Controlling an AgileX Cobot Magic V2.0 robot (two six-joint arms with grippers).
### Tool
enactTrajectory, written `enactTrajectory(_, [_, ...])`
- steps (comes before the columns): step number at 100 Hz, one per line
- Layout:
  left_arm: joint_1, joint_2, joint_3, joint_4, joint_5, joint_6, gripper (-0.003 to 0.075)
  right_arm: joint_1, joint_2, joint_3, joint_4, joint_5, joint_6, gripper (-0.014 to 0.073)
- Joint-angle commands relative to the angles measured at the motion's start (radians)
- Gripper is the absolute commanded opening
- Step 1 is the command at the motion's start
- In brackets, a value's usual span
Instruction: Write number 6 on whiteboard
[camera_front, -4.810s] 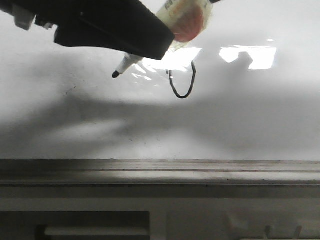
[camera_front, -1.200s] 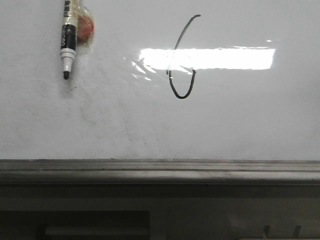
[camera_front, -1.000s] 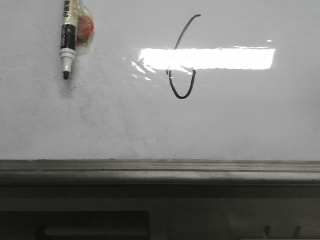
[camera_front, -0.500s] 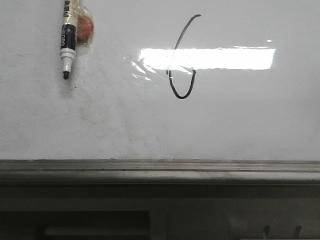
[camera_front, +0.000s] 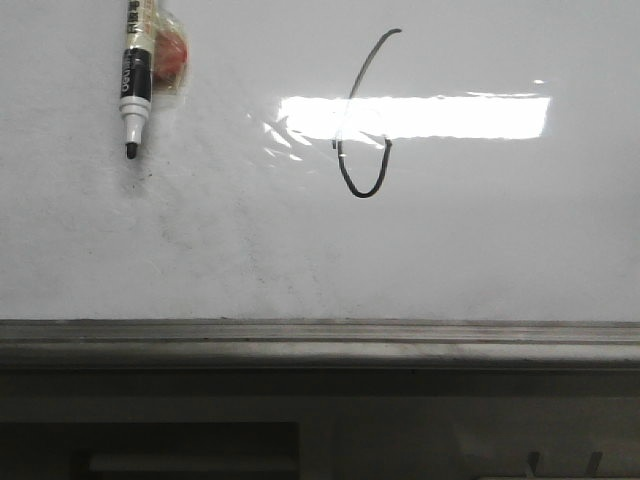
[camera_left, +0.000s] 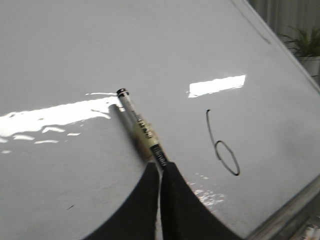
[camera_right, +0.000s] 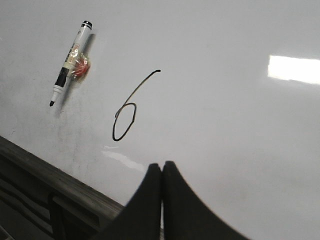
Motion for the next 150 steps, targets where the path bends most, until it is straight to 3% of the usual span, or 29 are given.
enactTrajectory(1, [0.091,0.024,0.010,0.266,-0.072,-0.284,-0.0020,-0.007,-0.007,-0.024,0.031,-0.059,-0.001,-0.0065])
enactTrajectory(13, [0.231,0.003,0.057,0.628,-0.076,-0.622,-0.0020,-0.007,-0.007,-0.024,0.031,-0.059,-0.001,-0.0065])
enactTrajectory(21, [0.301,-0.031,0.086,0.730,-0.070,-0.740,-0.0020,-0.007,-0.007,-0.024,0.031,-0.059,-0.001,-0.0065])
enactTrajectory(47, [0.502,-0.131,0.166,0.735,-0.044,-0.748,-0.0020,-0.007,-0.007,-0.024,0.031,-0.059,-0.001,-0.0065])
enactTrajectory(75, [0.638,-0.169,0.193,0.720,0.006,-0.748,-0.0020,-0.007,-0.007,-0.024,0.031,-0.059,-0.001,-0.0065])
enactTrajectory(150, [0.679,-0.169,0.191,0.688,0.032,-0.755,-0.0020,-0.007,-0.007,-0.024,0.031,-0.059,-0.001,-0.0065])
